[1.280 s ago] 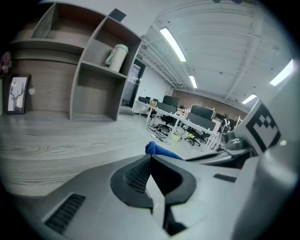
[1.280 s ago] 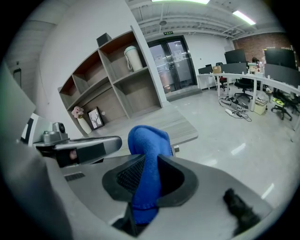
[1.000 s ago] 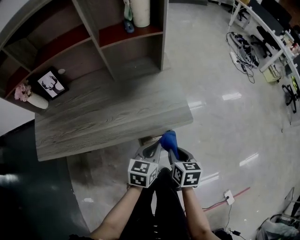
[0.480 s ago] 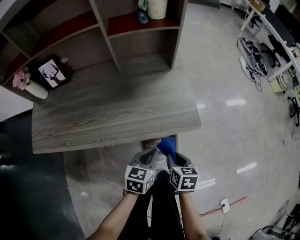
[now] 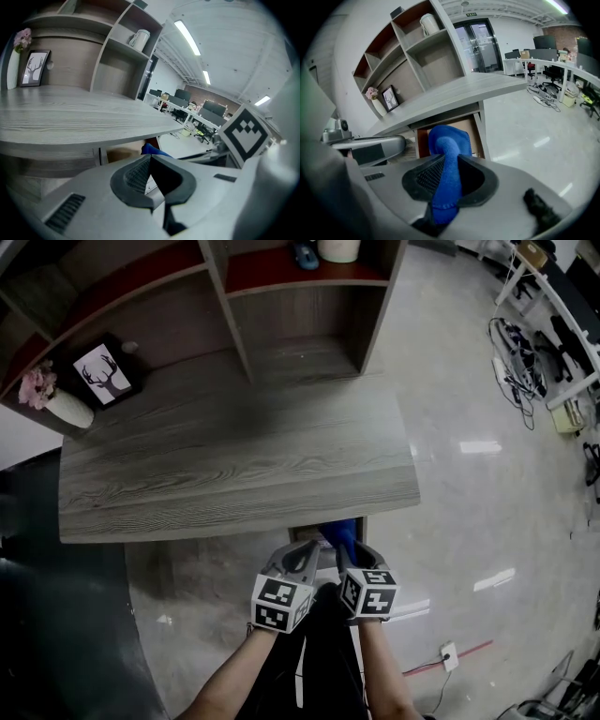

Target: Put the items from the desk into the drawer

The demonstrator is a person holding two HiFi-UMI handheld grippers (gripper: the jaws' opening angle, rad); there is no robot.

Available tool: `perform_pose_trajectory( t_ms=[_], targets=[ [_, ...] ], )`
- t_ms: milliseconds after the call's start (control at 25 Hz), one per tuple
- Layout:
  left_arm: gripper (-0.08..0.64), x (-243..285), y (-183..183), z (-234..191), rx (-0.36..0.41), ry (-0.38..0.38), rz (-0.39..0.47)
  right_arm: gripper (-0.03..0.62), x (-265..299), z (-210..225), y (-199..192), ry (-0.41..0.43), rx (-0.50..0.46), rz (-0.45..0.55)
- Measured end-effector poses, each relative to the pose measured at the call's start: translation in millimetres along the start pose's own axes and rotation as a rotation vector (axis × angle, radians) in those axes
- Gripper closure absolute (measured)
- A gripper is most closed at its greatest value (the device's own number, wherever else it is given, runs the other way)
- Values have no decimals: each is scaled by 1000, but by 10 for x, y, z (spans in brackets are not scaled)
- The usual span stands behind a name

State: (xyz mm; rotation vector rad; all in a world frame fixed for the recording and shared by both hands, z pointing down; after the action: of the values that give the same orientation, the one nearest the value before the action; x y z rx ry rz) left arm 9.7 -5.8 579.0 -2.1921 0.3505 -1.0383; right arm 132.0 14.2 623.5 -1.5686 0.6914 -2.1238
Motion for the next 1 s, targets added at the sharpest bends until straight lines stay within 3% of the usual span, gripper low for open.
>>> perform_pose_trajectory(
  t_ms=[320,440,680,1000],
  targets=[
    [549,113,-30,-120,-14,3,-5,498,296,35,92,-18,-46,24],
    [549,111,-17,-153,-20,7,-3,468,381,47,34,-10,-50,-20],
    [549,94,6,-152,-16,4,-7,411,353,-18,26,-9,-107,-13],
    [549,36,18,-72,-13,1,-8,410,263,-84,35,3,-131,-12]
  ],
)
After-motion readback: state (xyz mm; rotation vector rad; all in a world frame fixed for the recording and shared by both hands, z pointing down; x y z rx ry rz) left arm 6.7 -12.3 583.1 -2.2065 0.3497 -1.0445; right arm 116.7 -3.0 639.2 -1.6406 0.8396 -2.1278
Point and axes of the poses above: the fingertips, and each gripper's own axes: x forward along the fingers, z to its right, y out of its top, the point moved 6 cm from there along -x, backward along the fingers, and after that the axes turned 9 degrees about -x, right-handed, at the moved point
